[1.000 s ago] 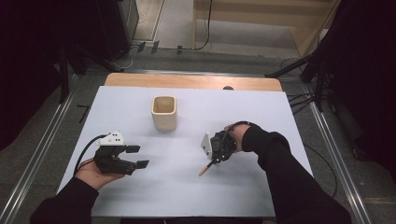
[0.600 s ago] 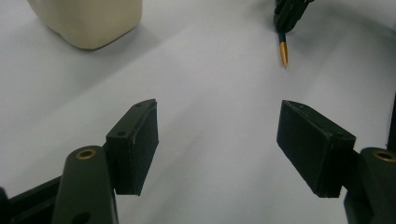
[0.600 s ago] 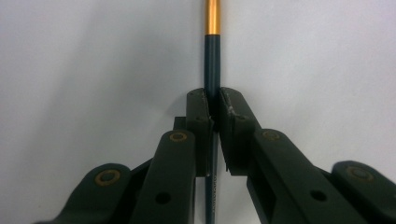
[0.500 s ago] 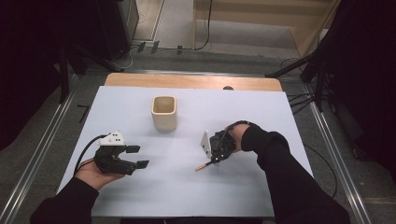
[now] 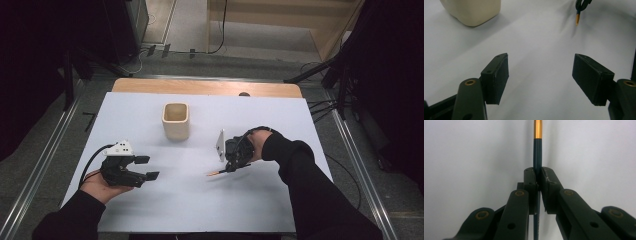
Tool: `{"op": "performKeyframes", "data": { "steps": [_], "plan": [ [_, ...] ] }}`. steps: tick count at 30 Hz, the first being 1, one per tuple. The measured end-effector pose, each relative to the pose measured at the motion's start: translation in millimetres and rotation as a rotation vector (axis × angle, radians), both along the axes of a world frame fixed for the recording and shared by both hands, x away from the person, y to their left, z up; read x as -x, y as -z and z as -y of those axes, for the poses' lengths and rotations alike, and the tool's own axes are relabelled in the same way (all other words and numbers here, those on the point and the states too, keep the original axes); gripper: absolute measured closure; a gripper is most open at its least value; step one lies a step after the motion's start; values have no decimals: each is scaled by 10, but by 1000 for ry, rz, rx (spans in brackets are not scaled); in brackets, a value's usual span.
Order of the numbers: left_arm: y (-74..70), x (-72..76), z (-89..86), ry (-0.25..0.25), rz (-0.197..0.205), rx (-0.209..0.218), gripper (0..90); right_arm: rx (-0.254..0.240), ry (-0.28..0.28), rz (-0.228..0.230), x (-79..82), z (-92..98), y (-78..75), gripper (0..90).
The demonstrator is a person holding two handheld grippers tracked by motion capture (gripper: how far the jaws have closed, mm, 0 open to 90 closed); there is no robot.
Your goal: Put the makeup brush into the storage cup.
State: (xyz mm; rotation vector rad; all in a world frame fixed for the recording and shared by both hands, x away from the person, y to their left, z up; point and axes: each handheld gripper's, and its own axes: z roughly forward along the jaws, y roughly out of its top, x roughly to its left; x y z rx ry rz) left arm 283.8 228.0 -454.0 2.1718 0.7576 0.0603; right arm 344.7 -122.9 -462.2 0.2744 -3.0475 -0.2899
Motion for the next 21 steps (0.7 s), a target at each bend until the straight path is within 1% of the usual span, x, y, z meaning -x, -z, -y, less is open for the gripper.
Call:
{"op": "performKeyframes", "data": {
  "steps": [1,2,3,6,7,8,9,10,11,12,13,14,15,16,18,19,20,21],
  "plan": [
    [0,0,0,0,0,0,301,1,39,-17,1,12,-21,847],
    [0,-2,-2,0,0,1,301,1,39,-17,1,12,-21,847],
    [0,-5,-3,0,-2,1,301,7,116,-42,2,30,-66,846],
    [-1,-6,-4,0,-2,1,301,11,207,-63,1,41,-116,846],
    [-1,-6,-4,0,-2,1,301,-9,227,-75,-1,49,-129,847],
    [-2,-6,-5,-1,-2,1,301,-9,227,-75,-1,49,-129,847],
    [-2,-7,-7,-3,-2,3,302,-43,265,-86,11,67,-150,846],
    [-2,-7,-7,-3,-2,3,302,-44,288,-101,8,71,-158,847],
    [-2,-9,-10,-4,-3,2,301,-57,306,-97,13,76,-157,847],
    [-1,-10,-10,-4,-4,3,301,-63,338,-108,17,81,-158,847],
    [-1,-10,-10,-4,-4,3,301,-70,358,-122,22,85,-158,847],
    [0,-11,-9,-4,-4,3,301,-70,358,-122,22,85,-158,847],
    [-2,-10,-8,-4,-5,3,301,-85,404,-137,25,92,-153,847],
    [-2,-11,-8,-3,-6,4,301,-97,427,-138,30,97,-152,846],
    [-3,-11,-8,-4,-6,4,302,-122,475,-156,37,104,-149,846],
    [-3,-12,-8,-5,-7,4,302,-133,496,-155,43,108,-150,847],
    [-3,-13,-8,-5,-9,4,302,-133,496,-155,43,108,-150,847],
    [-2,-14,-7,-6,-11,5,302,-151,506,-161,46,115,-150,846]
  ]
}}
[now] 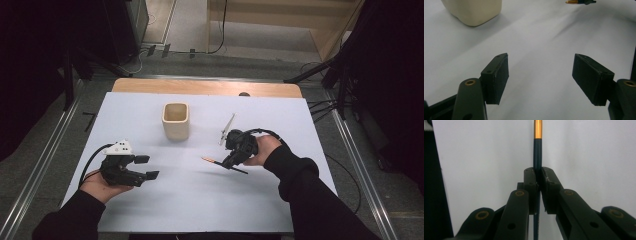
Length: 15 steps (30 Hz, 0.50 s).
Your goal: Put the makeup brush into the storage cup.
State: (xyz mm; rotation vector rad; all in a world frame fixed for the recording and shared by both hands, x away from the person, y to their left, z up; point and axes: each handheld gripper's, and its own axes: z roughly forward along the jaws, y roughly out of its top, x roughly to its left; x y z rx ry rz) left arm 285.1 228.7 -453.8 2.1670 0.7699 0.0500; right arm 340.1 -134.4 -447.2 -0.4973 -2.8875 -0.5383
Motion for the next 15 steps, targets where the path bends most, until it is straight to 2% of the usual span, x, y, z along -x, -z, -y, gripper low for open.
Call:
{"op": "performKeyframes", "data": {
  "steps": [1,2,3,6,7,11,15],
  "plan": [
    [0,-2,1,-2,-4,2,302,-30,42,-12,20,12,1,847],
    [0,-2,4,-3,-6,5,302,-38,64,-18,43,16,-2,847],
    [-1,-5,5,-2,-8,5,302,-61,65,-7,42,27,7,847],
    [-5,-10,26,1,-20,11,303,-106,126,-25,71,54,24,847],
    [-5,-10,26,1,-20,11,304,-106,126,-25,71,54,24,847],
    [-8,-21,73,6,-39,31,305,-154,221,-36,127,88,60,848],
    [-7,-22,120,14,-50,37,307,-235,328,-44,184,147,70,848]
  ]
}}
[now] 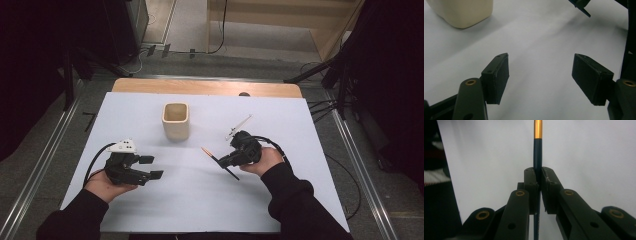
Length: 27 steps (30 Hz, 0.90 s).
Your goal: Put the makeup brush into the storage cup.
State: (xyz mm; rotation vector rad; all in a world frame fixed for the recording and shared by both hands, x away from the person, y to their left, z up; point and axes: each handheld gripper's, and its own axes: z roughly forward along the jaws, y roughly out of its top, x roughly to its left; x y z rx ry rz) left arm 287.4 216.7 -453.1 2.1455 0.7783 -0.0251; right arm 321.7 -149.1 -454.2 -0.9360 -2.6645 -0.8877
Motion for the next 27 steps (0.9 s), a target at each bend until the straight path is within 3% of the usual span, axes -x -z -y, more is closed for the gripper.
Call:
{"op": "performKeyframes", "data": {
  "steps": [5,9,19,27],
  "plan": [
    [5,-25,64,5,-18,14,311,-77,94,-1,61,71,45,848],
    [-11,-44,128,-2,-27,42,315,-105,126,36,129,97,63,848],
    [-1,-54,343,3,-37,32,321,-161,188,88,218,42,111,847],
    [19,-82,489,3,-58,57,324,-200,243,74,264,59,144,848]
  ]
}}
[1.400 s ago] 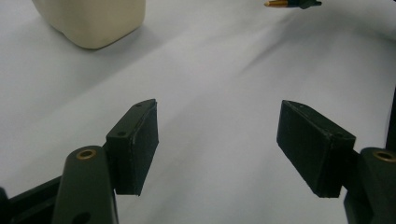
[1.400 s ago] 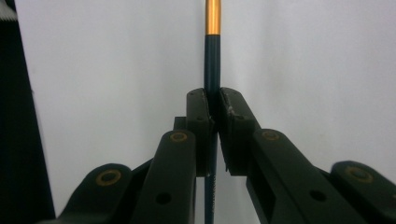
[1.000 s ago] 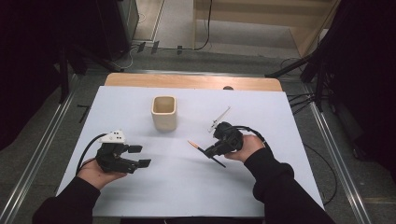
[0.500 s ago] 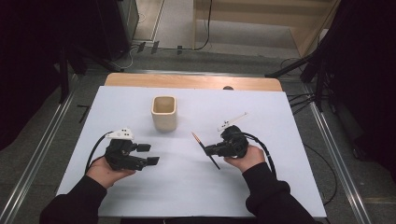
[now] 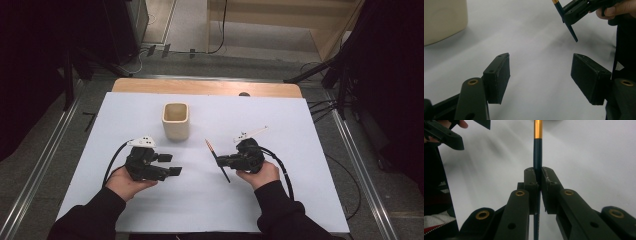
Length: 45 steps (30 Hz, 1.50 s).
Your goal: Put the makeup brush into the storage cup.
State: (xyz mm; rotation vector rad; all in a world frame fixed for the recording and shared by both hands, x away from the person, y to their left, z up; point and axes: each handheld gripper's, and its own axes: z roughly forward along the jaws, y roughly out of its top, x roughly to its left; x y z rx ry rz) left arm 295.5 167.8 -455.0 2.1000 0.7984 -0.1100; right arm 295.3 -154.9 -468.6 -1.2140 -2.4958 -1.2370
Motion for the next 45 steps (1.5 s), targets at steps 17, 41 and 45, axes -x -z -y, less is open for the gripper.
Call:
{"op": "performKeyframes", "data": {
  "steps": [17,41,45],
  "plan": [
    [-7,-46,132,-16,-40,59,357,-61,80,-4,135,-51,38,847],
    [-51,-86,281,-39,-32,76,388,-105,281,-3,485,-288,127,847],
    [-58,-99,308,-35,-28,77,389,-133,300,0,515,-325,135,847]
  ]
}}
